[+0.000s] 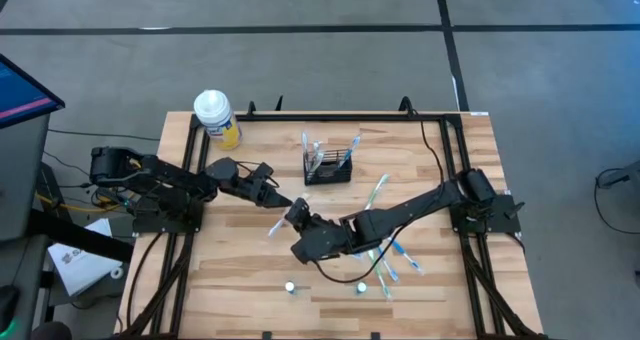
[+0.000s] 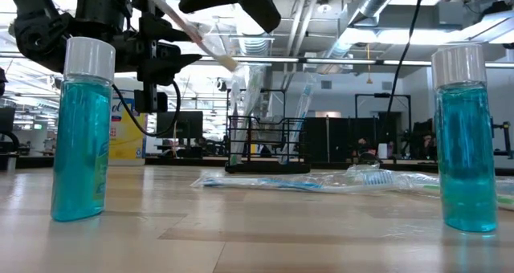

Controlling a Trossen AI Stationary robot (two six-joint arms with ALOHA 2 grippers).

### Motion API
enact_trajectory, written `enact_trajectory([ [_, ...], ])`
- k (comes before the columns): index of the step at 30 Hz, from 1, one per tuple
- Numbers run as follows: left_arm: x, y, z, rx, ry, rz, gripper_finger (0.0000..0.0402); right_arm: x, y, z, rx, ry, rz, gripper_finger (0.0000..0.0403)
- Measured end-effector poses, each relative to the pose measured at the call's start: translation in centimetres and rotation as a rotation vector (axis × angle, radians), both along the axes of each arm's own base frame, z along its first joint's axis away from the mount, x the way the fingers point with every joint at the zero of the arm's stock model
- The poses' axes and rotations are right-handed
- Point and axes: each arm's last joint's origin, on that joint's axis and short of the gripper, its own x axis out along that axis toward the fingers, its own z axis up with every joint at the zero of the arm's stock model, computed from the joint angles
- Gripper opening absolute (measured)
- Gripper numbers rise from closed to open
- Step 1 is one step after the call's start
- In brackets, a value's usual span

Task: Pick & Place toothbrushing station
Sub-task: Put the orange toothbrush into the black mesh organizer

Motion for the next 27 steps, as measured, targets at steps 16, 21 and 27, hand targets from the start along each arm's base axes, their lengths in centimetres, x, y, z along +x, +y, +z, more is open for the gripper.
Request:
enact_trajectory([
  [16, -0.02, -0.07, -0.04, -0.006, 0.006, -0.027, 0.0104, 0.23, -0.07, 0.10, -0.013, 0.008, 0.060, 0.0000],
  [21, -0.03, -0.11, -0.05, -0.024, 0.012, -0.039, 0.0104, 0.10, 0.34, 0.05, -0.033, 0.029, 0.103, 0.0000],
  [27, -0.05, -0.14, -0.05, -0.051, 0.022, -0.053, 0.0104, 0.10, 0.33, 0.02, -0.070, 0.047, 0.123, 0.0000],
])
